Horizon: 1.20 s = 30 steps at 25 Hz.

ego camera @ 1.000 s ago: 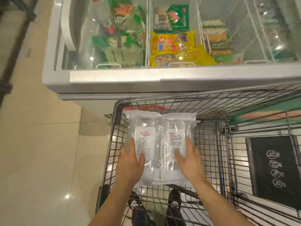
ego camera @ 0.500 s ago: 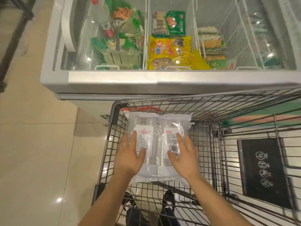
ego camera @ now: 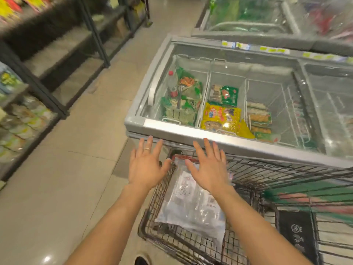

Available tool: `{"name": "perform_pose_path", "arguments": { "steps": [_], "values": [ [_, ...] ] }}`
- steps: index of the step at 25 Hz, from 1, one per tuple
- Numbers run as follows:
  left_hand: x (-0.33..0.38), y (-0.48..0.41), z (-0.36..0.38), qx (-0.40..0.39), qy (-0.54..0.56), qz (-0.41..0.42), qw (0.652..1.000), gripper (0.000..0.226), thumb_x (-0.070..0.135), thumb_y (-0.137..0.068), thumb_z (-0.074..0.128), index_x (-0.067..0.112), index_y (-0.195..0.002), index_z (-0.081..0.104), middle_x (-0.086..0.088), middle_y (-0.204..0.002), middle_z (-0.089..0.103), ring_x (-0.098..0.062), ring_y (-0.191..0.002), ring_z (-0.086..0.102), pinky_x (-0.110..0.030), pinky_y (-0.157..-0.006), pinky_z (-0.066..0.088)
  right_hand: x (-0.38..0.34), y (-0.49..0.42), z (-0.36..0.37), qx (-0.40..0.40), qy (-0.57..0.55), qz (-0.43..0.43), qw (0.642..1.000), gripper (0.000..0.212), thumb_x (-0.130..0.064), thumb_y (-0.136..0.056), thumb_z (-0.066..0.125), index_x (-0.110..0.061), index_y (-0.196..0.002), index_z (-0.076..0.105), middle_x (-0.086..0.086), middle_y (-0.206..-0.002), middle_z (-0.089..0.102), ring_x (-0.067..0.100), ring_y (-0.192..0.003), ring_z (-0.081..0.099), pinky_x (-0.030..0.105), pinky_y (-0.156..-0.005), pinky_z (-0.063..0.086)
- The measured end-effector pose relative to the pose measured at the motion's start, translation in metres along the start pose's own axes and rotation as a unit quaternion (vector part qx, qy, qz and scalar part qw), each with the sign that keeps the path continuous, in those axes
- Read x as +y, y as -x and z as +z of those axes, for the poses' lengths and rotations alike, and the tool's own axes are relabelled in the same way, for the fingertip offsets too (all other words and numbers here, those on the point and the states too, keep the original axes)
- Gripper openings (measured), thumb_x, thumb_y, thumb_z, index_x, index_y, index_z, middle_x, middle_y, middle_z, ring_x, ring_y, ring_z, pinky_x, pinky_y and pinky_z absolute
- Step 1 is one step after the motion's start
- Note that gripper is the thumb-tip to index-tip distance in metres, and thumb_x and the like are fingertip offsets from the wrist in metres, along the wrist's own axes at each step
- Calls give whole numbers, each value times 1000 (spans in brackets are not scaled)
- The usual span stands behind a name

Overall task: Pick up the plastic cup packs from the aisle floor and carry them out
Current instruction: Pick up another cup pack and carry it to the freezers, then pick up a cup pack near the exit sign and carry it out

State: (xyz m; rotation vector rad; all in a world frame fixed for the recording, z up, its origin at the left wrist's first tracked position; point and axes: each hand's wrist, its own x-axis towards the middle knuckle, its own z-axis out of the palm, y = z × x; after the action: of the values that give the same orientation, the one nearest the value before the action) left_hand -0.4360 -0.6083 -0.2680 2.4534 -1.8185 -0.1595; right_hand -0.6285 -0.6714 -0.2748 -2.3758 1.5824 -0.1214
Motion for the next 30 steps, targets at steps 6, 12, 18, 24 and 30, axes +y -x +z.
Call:
{"name": "perform_pose_path", "arguments": {
  "steps": [6, 12, 18, 24, 30],
  "values": [
    [-97, 67, -120, 84, -24, -100, 991, 81, 68, -83, 21, 30, -155, 22, -6, -163, 18, -31, -150, 12, -50, -117, 16, -149, 8, -79, 49, 41, -140, 988, 78, -71, -86, 11, -35, -155, 10, 5, -164, 6, 30, -150, 1, 50, -118, 4],
    [-237, 194, -213, 165, -52, -230, 958, 80, 70, -82, 25, 32, -153, 26, -4, -162, 21, -29, -150, 13, -50, -117, 16, -349, 64, -103, 74, 23, -285, 956, 73, -69, -91, 26, -34, -154, 15, 5, -163, 13, 29, -150, 5, 51, -119, 8],
    [-393, 395, -269, 223, -83, -386, 891, 79, 68, -83, 30, 32, -153, 28, -4, -162, 23, -30, -149, 15, -52, -117, 20, -561, 182, -77, 78, 3, -434, 898, 74, -68, -91, 33, -34, -154, 16, 4, -163, 13, 29, -150, 7, 51, -118, 13],
    [-490, 593, -292, 226, -138, -527, 808, 74, 67, -91, 35, 32, -154, 22, -3, -163, 17, -30, -150, 10, -51, -118, 17, -727, 318, -23, 53, -3, -568, 821, 73, -69, -91, 34, -36, -154, 16, 3, -164, 11, 29, -150, 6, 51, -118, 14],
    [-523, 739, -285, 198, -148, -648, 721, 76, 68, -90, 33, 34, -155, 17, -2, -164, 12, -27, -151, 5, -51, -120, 10, -829, 439, 23, 14, -11, -677, 736, 74, -69, -91, 30, -36, -155, 15, 4, -164, 9, 30, -150, 3, 51, -119, 9]
  ]
}}
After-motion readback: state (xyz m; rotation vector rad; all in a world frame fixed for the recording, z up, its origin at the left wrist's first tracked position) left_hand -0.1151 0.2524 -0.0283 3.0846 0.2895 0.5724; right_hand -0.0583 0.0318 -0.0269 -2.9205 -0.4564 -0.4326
